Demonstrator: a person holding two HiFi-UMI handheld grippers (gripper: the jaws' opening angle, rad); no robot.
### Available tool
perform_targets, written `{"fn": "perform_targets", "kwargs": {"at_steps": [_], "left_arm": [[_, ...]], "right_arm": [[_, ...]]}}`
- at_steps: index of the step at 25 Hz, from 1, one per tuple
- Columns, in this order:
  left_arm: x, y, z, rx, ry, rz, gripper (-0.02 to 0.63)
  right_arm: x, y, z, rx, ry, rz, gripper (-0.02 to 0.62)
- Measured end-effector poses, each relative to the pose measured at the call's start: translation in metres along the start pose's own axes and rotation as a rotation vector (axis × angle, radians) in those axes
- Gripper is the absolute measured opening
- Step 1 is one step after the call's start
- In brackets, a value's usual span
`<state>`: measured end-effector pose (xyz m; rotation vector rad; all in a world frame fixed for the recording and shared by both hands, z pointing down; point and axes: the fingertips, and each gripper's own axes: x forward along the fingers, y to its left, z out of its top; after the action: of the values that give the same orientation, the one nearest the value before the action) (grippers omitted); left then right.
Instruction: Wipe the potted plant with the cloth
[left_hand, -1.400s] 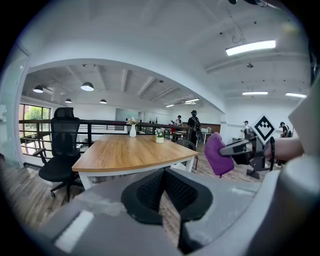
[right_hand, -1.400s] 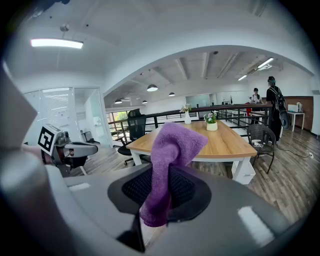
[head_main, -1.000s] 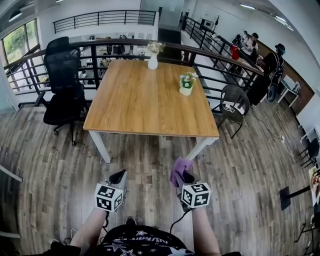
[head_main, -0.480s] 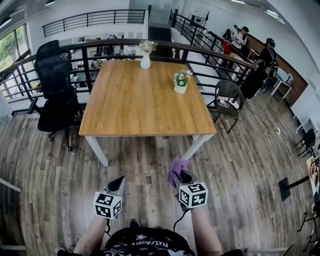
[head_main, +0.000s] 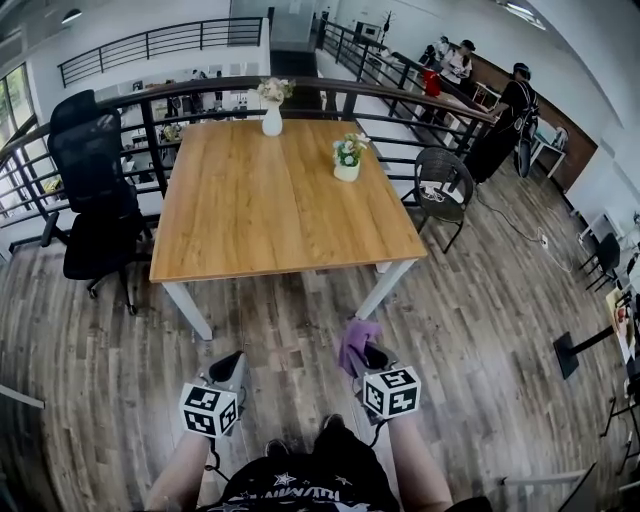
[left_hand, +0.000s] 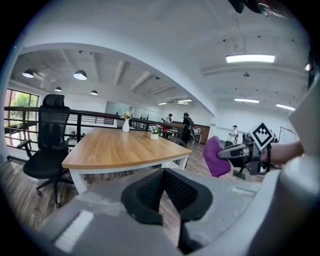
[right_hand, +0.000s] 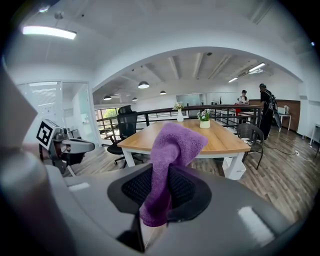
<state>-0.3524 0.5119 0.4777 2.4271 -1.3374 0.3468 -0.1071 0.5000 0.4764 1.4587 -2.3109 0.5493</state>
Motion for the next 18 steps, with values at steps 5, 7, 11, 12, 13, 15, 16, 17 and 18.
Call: {"fn": "perform_targets", "kwargs": {"at_steps": [5,7,11,12,13,15,16,17,18], "left_arm": [[0.013,0.005,0.005,-0.002,0.002,-0.002,0.0],[0.02,0.009,0.007,-0.007,0.005,0.01,0.0],[0.044,0.015,0.018,-0.019,0.005,0.04,0.0],[0.052,0.015,0.021,-0.016,0.006,0.043,0.0],[0.06,0.017,0.024,-0.01,0.008,0.047,0.0],[0.078,0.022,0.029,-0.001,0.014,0.063,0.001],[0.088,0.024,0.032,-0.002,0.016,0.074,0.0],[0.098,0.026,0.036,-0.006,0.017,0.083,0.0],[0.109,0.025,0.041,-0.009,0.017,0.089,0.001]], "right_arm": [[0.015,-0.016,0.012,0.007,-0.009,-0.026,0.084],[0.025,-0.022,0.017,0.012,-0.011,-0.016,0.084],[0.048,-0.045,0.03,0.02,-0.012,0.003,0.086],[0.055,-0.053,0.034,0.024,-0.013,0.005,0.086],[0.062,-0.061,0.037,0.03,-0.015,0.007,0.086],[0.079,-0.078,0.044,0.045,-0.019,0.014,0.086],[0.087,-0.087,0.049,0.049,-0.02,0.021,0.086],[0.094,-0.096,0.055,0.048,-0.023,0.028,0.086],[0.1,-0.106,0.061,0.045,-0.025,0.034,0.086]]}}
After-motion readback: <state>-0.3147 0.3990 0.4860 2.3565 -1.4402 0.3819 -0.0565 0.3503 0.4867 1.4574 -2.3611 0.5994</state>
